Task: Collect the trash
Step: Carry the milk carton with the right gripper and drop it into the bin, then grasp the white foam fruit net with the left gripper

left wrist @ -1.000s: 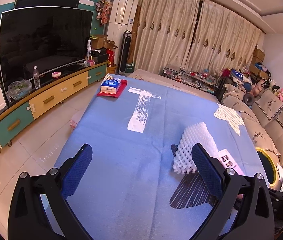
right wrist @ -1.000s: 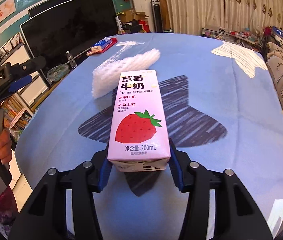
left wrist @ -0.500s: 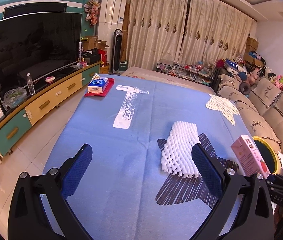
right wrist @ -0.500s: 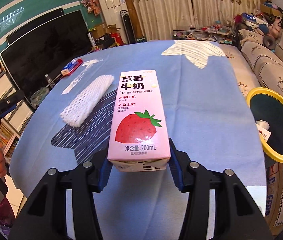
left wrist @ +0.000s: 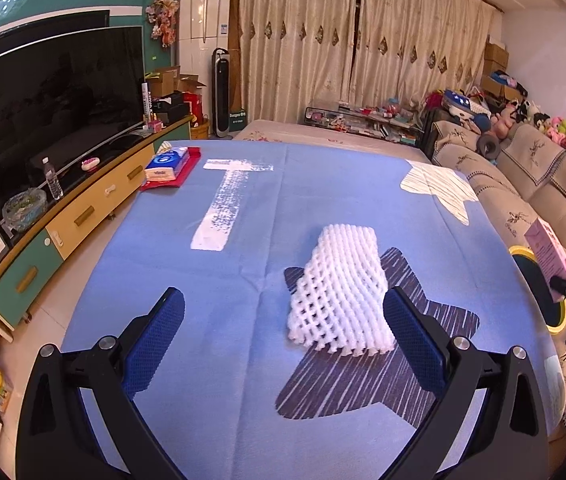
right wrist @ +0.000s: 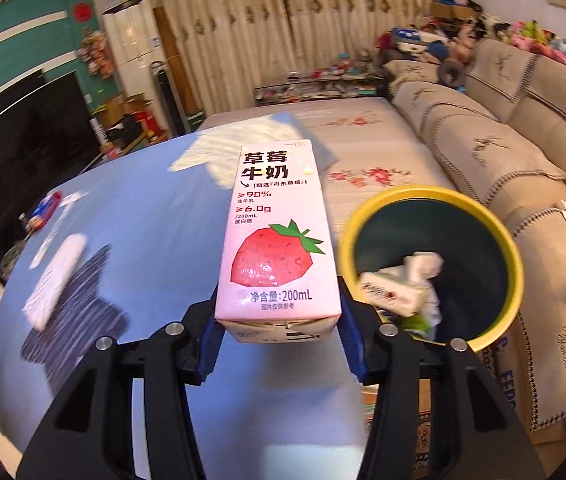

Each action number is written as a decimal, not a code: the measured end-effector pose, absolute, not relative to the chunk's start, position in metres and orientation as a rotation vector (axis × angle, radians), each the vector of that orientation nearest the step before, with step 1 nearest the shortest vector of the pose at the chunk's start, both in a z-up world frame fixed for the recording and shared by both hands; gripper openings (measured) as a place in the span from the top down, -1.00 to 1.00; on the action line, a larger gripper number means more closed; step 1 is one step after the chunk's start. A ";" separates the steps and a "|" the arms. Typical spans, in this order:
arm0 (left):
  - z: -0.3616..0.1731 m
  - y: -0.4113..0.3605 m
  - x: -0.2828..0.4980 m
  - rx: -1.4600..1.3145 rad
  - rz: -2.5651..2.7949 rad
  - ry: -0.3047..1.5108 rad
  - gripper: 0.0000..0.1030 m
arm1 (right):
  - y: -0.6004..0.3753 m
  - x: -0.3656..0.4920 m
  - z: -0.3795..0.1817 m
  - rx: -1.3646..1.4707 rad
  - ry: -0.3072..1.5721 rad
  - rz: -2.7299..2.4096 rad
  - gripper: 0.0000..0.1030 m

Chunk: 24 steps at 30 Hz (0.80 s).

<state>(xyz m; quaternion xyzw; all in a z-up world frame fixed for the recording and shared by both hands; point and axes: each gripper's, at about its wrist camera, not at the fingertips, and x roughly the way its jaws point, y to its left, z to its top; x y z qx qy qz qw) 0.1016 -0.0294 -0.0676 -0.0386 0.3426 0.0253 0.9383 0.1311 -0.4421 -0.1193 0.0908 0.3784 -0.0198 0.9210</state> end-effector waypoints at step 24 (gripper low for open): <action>-0.099 -0.077 0.165 0.008 -0.005 0.828 -0.90 | -0.511 0.163 -0.165 0.270 0.849 -0.180 -0.37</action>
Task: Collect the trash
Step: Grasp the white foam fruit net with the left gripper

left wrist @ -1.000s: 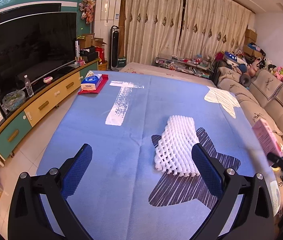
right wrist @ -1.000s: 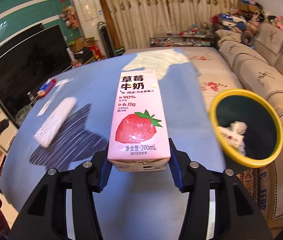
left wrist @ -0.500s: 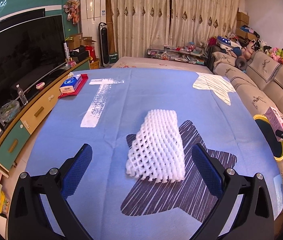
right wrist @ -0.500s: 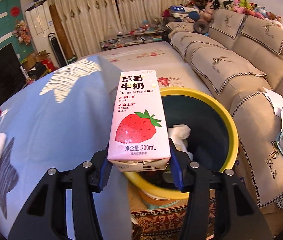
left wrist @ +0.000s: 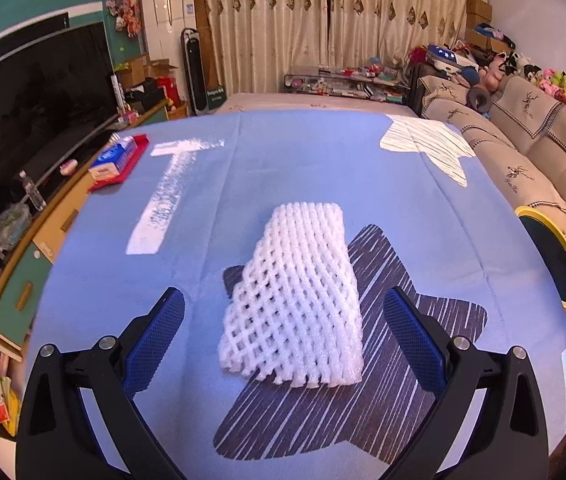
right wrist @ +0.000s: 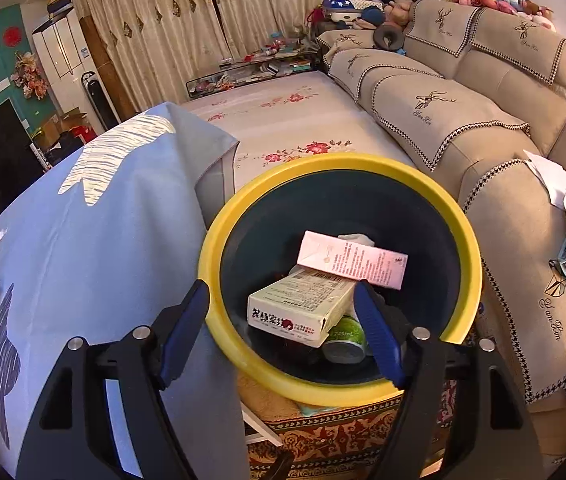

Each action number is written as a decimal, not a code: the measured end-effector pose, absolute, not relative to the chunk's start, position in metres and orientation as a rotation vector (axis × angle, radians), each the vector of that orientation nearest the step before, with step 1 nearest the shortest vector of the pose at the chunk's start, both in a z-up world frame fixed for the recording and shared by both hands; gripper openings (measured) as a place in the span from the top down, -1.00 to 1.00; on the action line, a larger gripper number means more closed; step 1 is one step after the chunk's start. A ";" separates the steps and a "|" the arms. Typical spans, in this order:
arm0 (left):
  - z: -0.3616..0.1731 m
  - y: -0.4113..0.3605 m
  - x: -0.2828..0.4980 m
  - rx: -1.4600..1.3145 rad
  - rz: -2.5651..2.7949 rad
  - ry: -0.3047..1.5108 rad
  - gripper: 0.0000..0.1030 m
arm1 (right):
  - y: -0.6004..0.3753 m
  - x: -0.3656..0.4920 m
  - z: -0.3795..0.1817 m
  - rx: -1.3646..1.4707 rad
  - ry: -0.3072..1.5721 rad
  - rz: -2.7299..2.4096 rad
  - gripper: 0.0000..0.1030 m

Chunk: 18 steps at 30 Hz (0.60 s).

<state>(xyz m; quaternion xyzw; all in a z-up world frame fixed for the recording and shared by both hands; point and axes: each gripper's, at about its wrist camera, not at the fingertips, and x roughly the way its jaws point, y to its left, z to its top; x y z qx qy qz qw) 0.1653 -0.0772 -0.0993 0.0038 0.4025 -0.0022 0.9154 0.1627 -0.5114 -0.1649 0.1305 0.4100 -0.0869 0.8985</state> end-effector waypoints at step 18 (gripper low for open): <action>-0.138 -0.089 0.225 0.047 -0.057 0.988 -0.90 | -0.502 0.165 -0.170 0.283 0.871 -0.145 -0.38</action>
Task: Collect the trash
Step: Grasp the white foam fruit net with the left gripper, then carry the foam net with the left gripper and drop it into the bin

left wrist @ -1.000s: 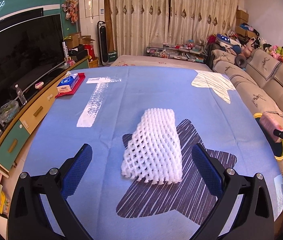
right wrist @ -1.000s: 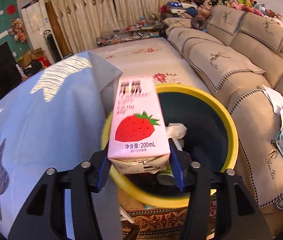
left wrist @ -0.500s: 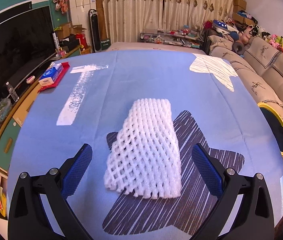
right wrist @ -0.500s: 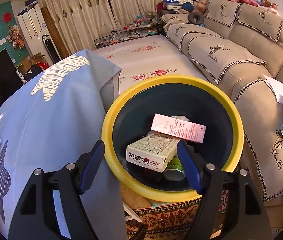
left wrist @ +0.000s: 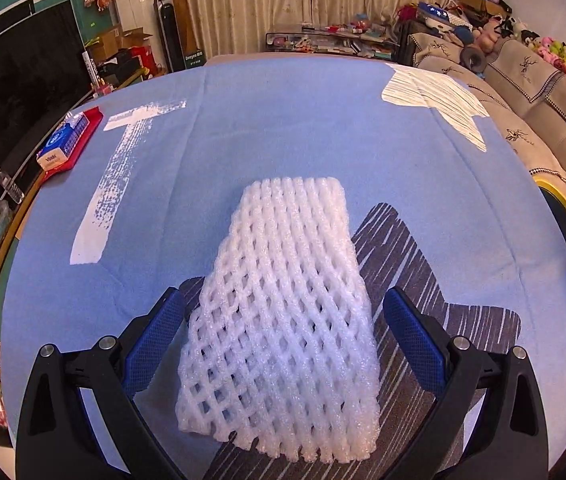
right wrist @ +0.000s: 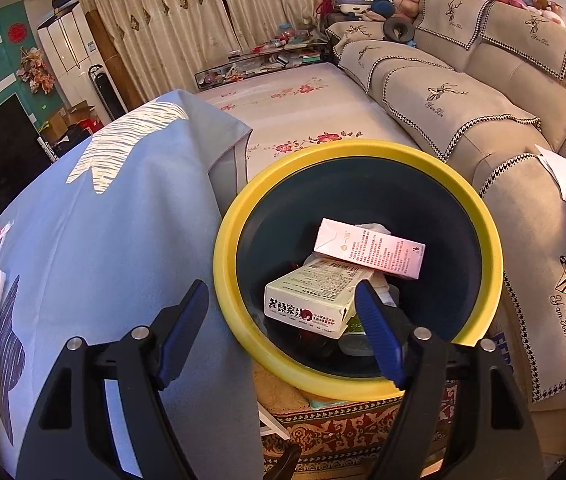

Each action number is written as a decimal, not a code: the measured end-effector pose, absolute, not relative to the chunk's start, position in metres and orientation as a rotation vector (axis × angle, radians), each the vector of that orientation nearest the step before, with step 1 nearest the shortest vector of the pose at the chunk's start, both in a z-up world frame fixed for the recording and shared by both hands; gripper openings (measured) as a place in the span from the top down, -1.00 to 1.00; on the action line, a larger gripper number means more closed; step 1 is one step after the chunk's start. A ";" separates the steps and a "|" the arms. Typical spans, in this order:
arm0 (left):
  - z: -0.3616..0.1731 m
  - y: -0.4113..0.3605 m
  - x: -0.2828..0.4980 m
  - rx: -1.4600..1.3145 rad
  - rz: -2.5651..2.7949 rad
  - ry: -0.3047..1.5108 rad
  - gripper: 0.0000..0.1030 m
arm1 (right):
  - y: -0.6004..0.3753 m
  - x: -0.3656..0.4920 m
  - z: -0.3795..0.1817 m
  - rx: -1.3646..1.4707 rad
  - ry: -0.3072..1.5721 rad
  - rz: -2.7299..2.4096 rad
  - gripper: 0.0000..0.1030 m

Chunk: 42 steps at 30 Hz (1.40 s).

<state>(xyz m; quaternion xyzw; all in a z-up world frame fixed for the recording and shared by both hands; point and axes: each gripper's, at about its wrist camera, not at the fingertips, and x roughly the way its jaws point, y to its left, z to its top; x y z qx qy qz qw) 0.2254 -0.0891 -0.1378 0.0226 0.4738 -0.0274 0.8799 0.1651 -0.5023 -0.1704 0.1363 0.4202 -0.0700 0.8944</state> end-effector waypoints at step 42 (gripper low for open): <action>-0.017 -0.313 0.201 0.199 -0.650 0.818 0.58 | -0.561 0.076 -0.150 0.350 0.757 -0.303 -0.46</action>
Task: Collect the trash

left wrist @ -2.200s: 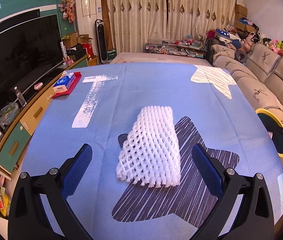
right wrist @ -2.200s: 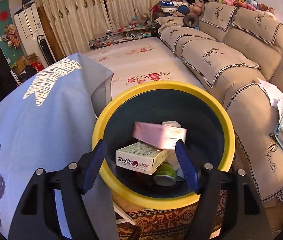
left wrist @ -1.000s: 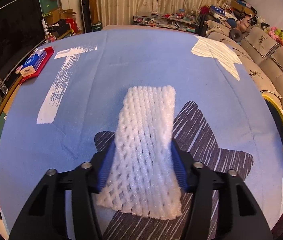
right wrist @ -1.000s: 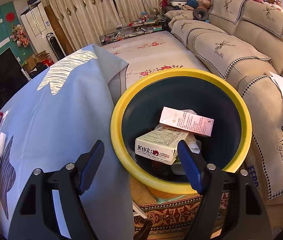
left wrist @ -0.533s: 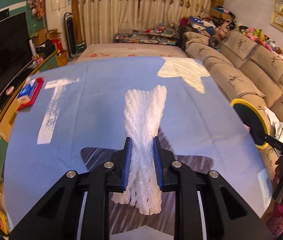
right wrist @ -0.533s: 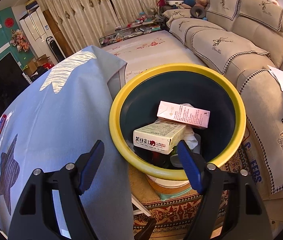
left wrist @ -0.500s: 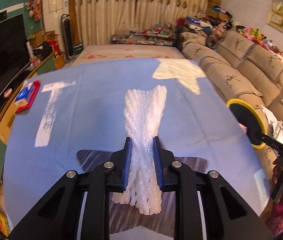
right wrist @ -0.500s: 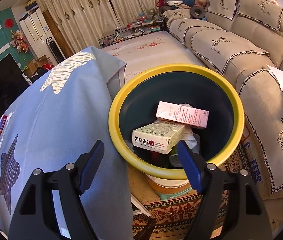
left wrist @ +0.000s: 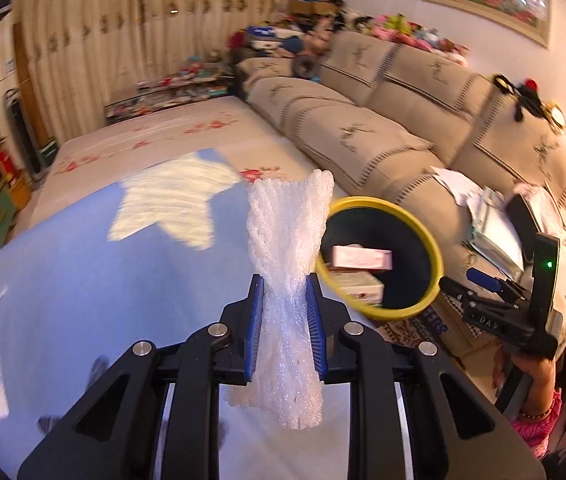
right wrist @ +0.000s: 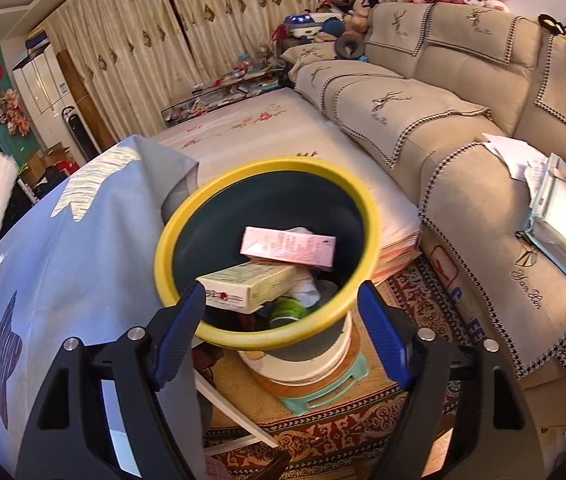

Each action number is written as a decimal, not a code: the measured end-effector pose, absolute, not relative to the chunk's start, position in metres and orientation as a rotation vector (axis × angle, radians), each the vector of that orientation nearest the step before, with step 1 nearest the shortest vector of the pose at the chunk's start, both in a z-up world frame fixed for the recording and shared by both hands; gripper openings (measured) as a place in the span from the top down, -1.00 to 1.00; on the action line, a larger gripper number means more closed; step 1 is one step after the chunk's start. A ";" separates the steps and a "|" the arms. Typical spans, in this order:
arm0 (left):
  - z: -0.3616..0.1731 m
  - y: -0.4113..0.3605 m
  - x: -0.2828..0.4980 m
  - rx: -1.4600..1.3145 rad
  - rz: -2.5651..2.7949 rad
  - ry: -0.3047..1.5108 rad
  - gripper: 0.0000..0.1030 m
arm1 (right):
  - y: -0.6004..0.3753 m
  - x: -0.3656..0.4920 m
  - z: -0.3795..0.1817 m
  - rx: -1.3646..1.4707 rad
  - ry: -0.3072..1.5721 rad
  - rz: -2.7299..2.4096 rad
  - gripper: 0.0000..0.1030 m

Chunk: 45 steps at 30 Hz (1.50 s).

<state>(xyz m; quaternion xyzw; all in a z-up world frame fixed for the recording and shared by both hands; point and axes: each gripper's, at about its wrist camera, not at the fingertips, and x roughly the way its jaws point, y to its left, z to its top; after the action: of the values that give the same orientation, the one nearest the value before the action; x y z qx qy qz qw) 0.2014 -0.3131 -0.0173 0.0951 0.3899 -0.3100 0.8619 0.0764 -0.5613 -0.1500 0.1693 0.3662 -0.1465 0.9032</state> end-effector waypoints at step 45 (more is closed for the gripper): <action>0.026 -0.260 0.138 0.071 -0.390 0.511 -0.90 | -0.541 0.029 -0.117 0.265 0.728 -0.290 -0.70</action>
<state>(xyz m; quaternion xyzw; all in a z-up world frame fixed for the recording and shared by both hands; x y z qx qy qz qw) 0.1382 -0.2601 0.0256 0.0351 0.2510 -0.1914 0.9482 0.0286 -0.5414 -0.1166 0.1289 0.3539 -0.1407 0.9156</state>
